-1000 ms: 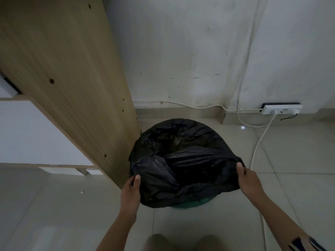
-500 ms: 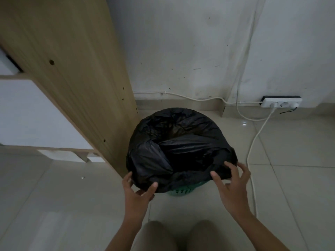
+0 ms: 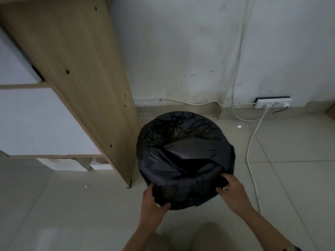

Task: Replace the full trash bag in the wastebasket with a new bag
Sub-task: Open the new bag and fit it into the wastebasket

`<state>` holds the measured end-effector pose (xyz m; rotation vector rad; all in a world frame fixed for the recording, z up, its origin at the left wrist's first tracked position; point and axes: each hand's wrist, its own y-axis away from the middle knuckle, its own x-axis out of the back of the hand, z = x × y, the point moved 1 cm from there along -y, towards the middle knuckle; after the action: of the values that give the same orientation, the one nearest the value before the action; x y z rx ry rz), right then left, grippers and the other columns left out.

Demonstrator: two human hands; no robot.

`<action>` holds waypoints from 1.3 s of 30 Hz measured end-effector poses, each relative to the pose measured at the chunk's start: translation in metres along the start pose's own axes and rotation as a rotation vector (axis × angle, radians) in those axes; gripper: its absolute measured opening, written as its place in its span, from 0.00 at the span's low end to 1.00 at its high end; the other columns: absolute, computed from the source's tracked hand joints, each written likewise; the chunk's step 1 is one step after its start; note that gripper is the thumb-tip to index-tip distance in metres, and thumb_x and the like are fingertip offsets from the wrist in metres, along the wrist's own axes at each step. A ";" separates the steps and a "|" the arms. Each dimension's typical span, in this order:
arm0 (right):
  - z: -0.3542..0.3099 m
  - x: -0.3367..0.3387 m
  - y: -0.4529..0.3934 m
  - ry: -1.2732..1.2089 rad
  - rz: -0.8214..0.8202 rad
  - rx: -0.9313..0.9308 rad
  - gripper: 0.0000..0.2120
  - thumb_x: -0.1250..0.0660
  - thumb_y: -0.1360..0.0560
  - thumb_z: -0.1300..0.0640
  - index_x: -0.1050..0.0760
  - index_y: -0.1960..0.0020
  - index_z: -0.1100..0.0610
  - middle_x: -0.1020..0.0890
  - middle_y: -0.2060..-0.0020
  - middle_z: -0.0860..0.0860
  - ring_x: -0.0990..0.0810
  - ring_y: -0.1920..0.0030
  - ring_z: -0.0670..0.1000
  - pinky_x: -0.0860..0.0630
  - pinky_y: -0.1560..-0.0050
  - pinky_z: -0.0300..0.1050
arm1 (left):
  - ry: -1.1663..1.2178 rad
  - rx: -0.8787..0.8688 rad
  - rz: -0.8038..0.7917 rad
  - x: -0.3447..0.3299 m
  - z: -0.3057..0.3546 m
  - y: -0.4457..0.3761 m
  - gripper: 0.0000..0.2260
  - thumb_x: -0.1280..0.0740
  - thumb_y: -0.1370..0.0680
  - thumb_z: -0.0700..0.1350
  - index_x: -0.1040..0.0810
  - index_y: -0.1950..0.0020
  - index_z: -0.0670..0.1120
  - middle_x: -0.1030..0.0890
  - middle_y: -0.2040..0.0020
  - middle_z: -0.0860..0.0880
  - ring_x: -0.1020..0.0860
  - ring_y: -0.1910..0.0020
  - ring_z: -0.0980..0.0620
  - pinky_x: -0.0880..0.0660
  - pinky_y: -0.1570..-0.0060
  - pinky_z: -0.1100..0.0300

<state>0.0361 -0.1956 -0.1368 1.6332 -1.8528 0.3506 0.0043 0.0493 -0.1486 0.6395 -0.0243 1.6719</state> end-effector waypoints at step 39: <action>-0.023 -0.066 0.051 -0.219 0.001 0.138 0.25 0.44 0.30 0.32 0.32 0.46 0.51 0.27 0.50 0.48 0.26 0.48 0.47 0.31 0.50 0.37 | 0.721 0.304 -0.200 -0.058 0.043 0.022 0.06 0.42 0.22 0.40 0.27 0.50 0.42 0.20 0.51 0.47 0.22 0.51 0.52 0.25 0.56 0.58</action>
<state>-0.0041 -0.1202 -0.1488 1.8256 -2.0296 0.3164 0.0044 -0.0241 -0.1295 0.2174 0.7958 1.6365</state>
